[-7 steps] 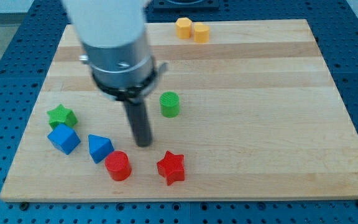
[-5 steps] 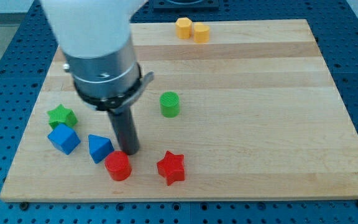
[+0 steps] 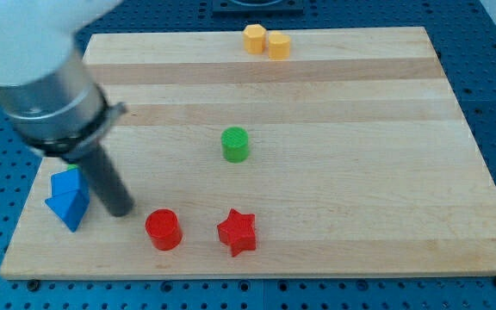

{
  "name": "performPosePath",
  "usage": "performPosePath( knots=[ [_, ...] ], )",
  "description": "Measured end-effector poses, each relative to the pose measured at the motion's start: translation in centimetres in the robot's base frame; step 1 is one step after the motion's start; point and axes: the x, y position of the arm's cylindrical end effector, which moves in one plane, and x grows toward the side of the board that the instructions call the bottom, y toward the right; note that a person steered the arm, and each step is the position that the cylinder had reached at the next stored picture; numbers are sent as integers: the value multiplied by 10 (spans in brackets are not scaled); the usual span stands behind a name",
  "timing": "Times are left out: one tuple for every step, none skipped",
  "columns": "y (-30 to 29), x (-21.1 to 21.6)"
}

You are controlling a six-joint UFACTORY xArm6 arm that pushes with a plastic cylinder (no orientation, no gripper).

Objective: Move the blue triangle into the blue cube

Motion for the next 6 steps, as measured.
performPosePath(
  knots=[
    [37,-24],
    [37,-40],
    [22,-95],
    [20,-110],
    [14,-113],
    [7,-117]
  ],
)
